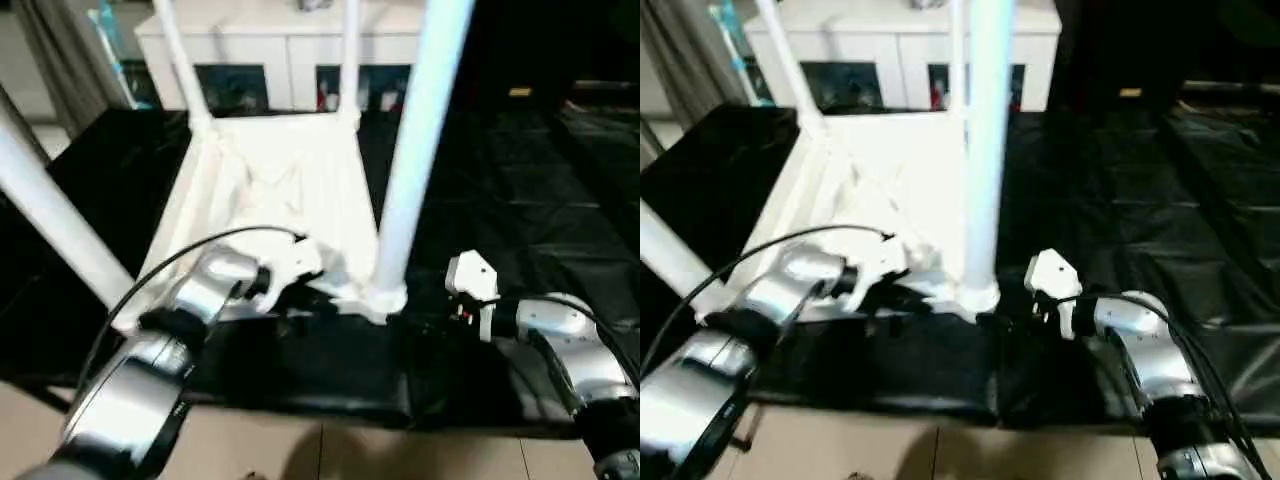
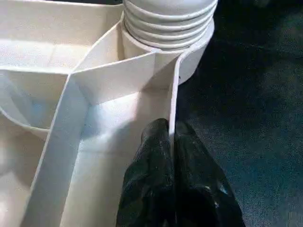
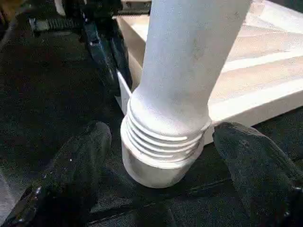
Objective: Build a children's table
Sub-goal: Rotate leg to tighten
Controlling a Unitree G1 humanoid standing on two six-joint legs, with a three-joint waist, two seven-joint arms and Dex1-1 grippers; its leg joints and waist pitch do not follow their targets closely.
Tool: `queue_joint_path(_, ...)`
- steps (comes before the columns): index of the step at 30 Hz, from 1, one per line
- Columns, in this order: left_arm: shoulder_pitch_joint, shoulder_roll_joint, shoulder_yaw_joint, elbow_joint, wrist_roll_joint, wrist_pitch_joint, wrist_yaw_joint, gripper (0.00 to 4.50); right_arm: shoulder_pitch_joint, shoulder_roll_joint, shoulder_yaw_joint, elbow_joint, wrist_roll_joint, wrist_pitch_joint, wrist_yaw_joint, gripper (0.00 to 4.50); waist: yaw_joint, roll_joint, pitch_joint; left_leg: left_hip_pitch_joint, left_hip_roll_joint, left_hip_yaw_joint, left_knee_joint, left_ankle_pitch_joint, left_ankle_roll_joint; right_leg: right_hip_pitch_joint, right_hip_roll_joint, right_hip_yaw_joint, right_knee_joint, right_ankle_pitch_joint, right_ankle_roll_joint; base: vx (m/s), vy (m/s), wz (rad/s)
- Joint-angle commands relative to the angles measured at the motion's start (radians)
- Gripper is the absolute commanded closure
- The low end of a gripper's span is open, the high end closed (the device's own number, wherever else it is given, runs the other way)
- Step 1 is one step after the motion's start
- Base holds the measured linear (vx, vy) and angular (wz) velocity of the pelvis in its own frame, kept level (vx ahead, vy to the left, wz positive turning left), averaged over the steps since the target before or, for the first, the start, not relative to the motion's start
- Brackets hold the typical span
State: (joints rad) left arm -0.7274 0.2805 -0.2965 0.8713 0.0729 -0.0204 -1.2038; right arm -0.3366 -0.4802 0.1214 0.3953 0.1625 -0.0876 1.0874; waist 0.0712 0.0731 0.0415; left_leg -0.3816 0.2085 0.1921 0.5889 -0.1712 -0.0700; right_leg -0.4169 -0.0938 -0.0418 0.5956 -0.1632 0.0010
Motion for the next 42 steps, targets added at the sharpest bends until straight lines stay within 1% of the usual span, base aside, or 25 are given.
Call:
queue_joint_path(1,0.098,0.025,0.04,-0.061,-0.035,0.101,0.051,4.45,0.005,0.011,-0.023,-0.034,0.026,0.036,-0.005,0.57,0.005,-0.028,-0.061,0.001,0.015,-0.009,-0.067,-0.23,0.103,0.066,-0.038,0.014,-0.064,-0.215,-0.246,0.0,0.0,0.0)
queue_joint_path(3,0.136,0.031,0.046,-0.124,-0.035,0.138,0.07,4.45,0.004,0.019,-0.015,-0.04,0.024,0.039,-0.008,0.57,-0.005,-0.024,-0.061,0.005,0.013,-0.007,-0.068,-0.246,0.101,0.06,-0.036,0.014,-0.072,-0.262,-0.232,0.0,0.0,0.0)
queue_joint_path(4,0.157,0.033,0.053,-0.159,-0.036,0.162,0.085,4.45,0.006,0.024,-0.008,-0.045,0.021,0.039,-0.005,0.57,-0.011,-0.032,-0.06,0.005,0.012,-0.006,-0.068,-0.251,0.098,0.059,-0.034,0.015,-0.072,-0.28,-0.224,0.0,0.0,0.0)
queue_joint_path(5,0.163,0.033,0.054,-0.17,-0.036,0.169,0.089,4.45,0.005,0.025,-0.006,-0.044,0.02,0.038,-0.006,0.57,-0.012,-0.03,-0.059,0.002,0.011,-0.007,-0.069,-0.251,0.099,0.06,-0.035,0.015,-0.073,-0.294,-0.217,0.0,0.0,0.0)
queue_joint_path(6,0.2,0.034,0.059,-0.239,-0.035,0.216,0.114,4.45,0.005,0.035,0.004,-0.04,0.009,0.032,-0.013,0.57,-0.014,-0.032,-0.06,0.006,0.012,-0.007,-0.07,-0.258,0.093,0.058,-0.037,0.015,-0.074,-0.327,-0.203,0.0,0.0,0.0)
queue_joint_path(7,0.223,0.036,0.058,-0.288,-0.036,0.247,0.121,4.45,0.003,0.04,0.01,-0.036,0.005,0.029,-0.019,0.57,-0.021,-0.037,-0.054,0.002,0.011,-0.008,-0.074,-0.269,0.091,0.056,-0.035,0.015,-0.08,-0.365,-0.189,0.0,0.0,0.0)
queue_joint_path(8,0.235,0.038,0.057,-0.315,-0.037,0.264,0.124,4.45,0.001,0.042,0.013,-0.033,0.002,0.027,-0.023,0.57,-0.021,-0.033,-0.057,0.004,0.012,-0.01,-0.074,-0.268,0.087,0.056,-0.037,0.015,-0.078,-0.374,-0.184,0.0,0.0,0.0)
queue_joint_path(9,0.253,0.037,0.06,-0.356,-0.042,0.288,0.13,4.45,-0.007,0.05,0.017,-0.02,-0.008,0.011,-0.038,0.57,-0.025,-0.041,-0.055,0.005,0.01,-0.008,-0.074,-0.276,0.086,0.052,-0.034,0.017,-0.084,-0.394,-0.174,0.0,0.0,0.0)
queue_joint_path(11,0.28,0.038,0.067,-0.42,-0.045,0.328,0.143,4.45,-0.02,0.064,0.022,0.002,-0.023,-0.011,-0.061,0.57,-0.028,-0.038,-0.056,0.004,0.013,-0.01,-0.076,-0.264,0.082,0.053,-0.037,0.018,-0.08,-0.377,-0.178,0.0,0.0,0.0)
queue_joint_path(12,0.305,0.046,0.065,-0.476,-0.049,0.345,0.135,4.45,-0.033,0.073,0.025,0.018,-0.034,-0.017,-0.077,0.57,-0.031,-0.044,-0.055,0.007,0.008,-0.006,-0.073,-0.269,0.085,0.049,-0.032,0.017,-0.085,-0.395,-0.171,0.0,0.0,0.0)
queue_joint_path(13,0.313,0.05,0.063,-0.492,-0.051,0.346,0.128,4.45,-0.037,0.076,0.025,0.023,-0.036,-0.019,-0.081,0.57,-0.029,-0.04,-0.059,0.007,0.011,-0.009,-0.073,-0.26,0.082,0.051,-0.037,0.019,-0.079,-0.381,-0.175,0.0,0.0,0.0)
queue_joint_path(14,0.335,0.061,0.054,-0.533,-0.059,0.342,0.103,4.45,-0.048,0.083,0.023,0.036,-0.042,-0.026,-0.092,0.57,-0.032,-0.048,-0.057,0.004,0.01,-0.007,-0.074,-0.255,0.086,0.05,-0.034,0.018,-0.082,-0.381,-0.171,0.0,0.0,0.0)
queue_joint_path(15,0.344,0.066,0.049,-0.55,-0.064,0.34,0.09,4.45,-0.055,0.087,0.022,0.044,-0.045,-0.029,-0.099,0.57,-0.03,-0.042,-0.058,0.005,0.011,-0.008,-0.073,-0.248,0.089,0.049,-0.034,0.019,-0.078,-0.359,-0.176,0.0,0.0,0.0)
queue_joint_path(16,0.361,0.079,0.04,-0.583,-0.069,0.344,0.07,4.45,-0.067,0.094,0.019,0.057,-0.05,-0.036,-0.113,0.57,-0.031,-0.041,-0.057,0.005,0.009,-0.006,-0.074,-0.249,0.092,0.047,-0.031,0.019,-0.081,-0.358,-0.175,0.0,0.0,0.0)
queue_joint_path(17,0.368,0.087,0.035,-0.597,-0.068,0.337,0.063,4.45,-0.074,0.096,0.019,0.062,-0.05,-0.036,-0.116,0.57,-0.034,-0.053,-0.059,0.002,0.008,-0.005,-0.071,-0.239,0.093,0.051,-0.031,0.019,-0.077,-0.336,-0.175,0.0,0.0,0.0)
queue_joint_path(18,0.372,0.09,0.033,-0.607,-0.067,0.341,0.064,4.45,-0.076,0.097,0.019,0.063,-0.049,-0.034,-0.112,0.57,-0.031,-0.045,-0.059,0.003,0.008,-0.007,-0.073,-0.228,0.094,0.05,-0.03,0.019,-0.074,-0.323,-0.176,0.0,0.0,0.0)
queue_joint_path(19,0.374,0.091,0.033,-0.612,-0.067,0.343,0.064,4.45,-0.077,0.098,0.02,0.063,-0.048,-0.033,-0.11,0.57,-0.031,-0.044,-0.059,0.007,0.01,-0.006,-0.073,-0.228,0.093,0.048,-0.03,0.02,-0.074,-0.313,-0.18,0.0,0.0,0.0)
queue_joint_path(20,0.377,0.097,0.03,-0.628,-0.062,0.351,0.065,4.45,-0.082,0.096,0.026,0.068,-0.043,-0.032,-0.087,0.57,-0.033,-0.053,-0.059,0.007,0.01,-0.004,-0.072,-0.23,0.095,0.048,-0.028,0.02,-0.074,-0.299,-0.187,0.0,0.0,0.0)
queue_joint_path(23,0.376,0.102,0.029,-0.634,-0.058,0.363,0.069,4.45,-0.083,0.09,0.042,0.069,-0.032,-0.03,-0.036,0.57,-0.032,-0.051,-0.06,0.01,0.01,-0.003,-0.071,-0.228,0.096,0.049,-0.029,0.021,-0.071,-0.28,-0.199,0.0,0.0,0.0)
queue_joint_path(24,0.376,0.102,0.029,-0.634,-0.058,0.363,0.069,4.45,-0.083,0.09,0.042,0.069,-0.032,-0.03,-0.036,0.57,-0.031,-0.052,-0.059,0.01,0.011,-0.003,-0.07,-0.223,0.098,0.049,-0.028,0.022,-0.07,-0.265,-0.204,0.0,0.0,0.0)
queue_joint_path(25,0.376,0.108,0.026,-0.64,-0.06,0.367,0.068,4.45,-0.083,0.089,0.048,0.071,-0.029,-0.031,-0.017,0.57,-0.03,-0.056,-0.059,0.01,0.011,-0.002,-0.069,-0.219,0.101,0.049,-0.028,0.022,-0.069,-0.253,-0.208,0.0,0.0,0.0)
queue_joint_path(28,0.374,0.114,0.021,-0.641,-0.064,0.364,0.061,4.45,-0.089,0.095,0.05,0.081,-0.019,-0.034,-0.001,0.57,-0.028,-0.055,-0.059,0.011,0.011,-0.002,-0.069,-0.213,0.104,0.05,-0.03,0.022,-0.067,-0.244,-0.215,0.0,0.0,0.0)
queue_joint_path(35,0.365,0.119,0.011,-0.627,-0.06,0.357,0.057,4.45,-0.109,0.112,0.058,0.112,-0.004,-0.036,0.057,0.57,-0.026,-0.059,-0.061,0.013,0.011,-0.001,-0.066,-0.201,0.107,0.052,-0.029,0.022,-0.063,-0.223,-0.226,0.0,0.0,0.0)
queue_joint_path(39,0.358,0.12,0.009,-0.617,-0.056,0.354,0.056,4.45,-0.112,0.114,0.065,0.113,-0.007,-0.036,0.072,0.57,-0.02,-0.058,-0.062,0.015,0.012,0.0,-0.065,-0.189,0.111,0.052,-0.028,0.023,-0.059,-0.189,-0.238,0.0,0.0,0.0)
queue_joint_path(42,0.352,0.123,0.006,-0.61,-0.06,0.351,0.057,4.45,-0.115,0.115,0.071,0.116,-0.003,-0.036,0.092,0.57,-0.018,-0.059,-0.061,0.015,0.011,0.0,-0.066,-0.206,0.106,0.052,-0.028,0.022,-0.06,-0.206,-0.235,0.0,0.0,0.0)
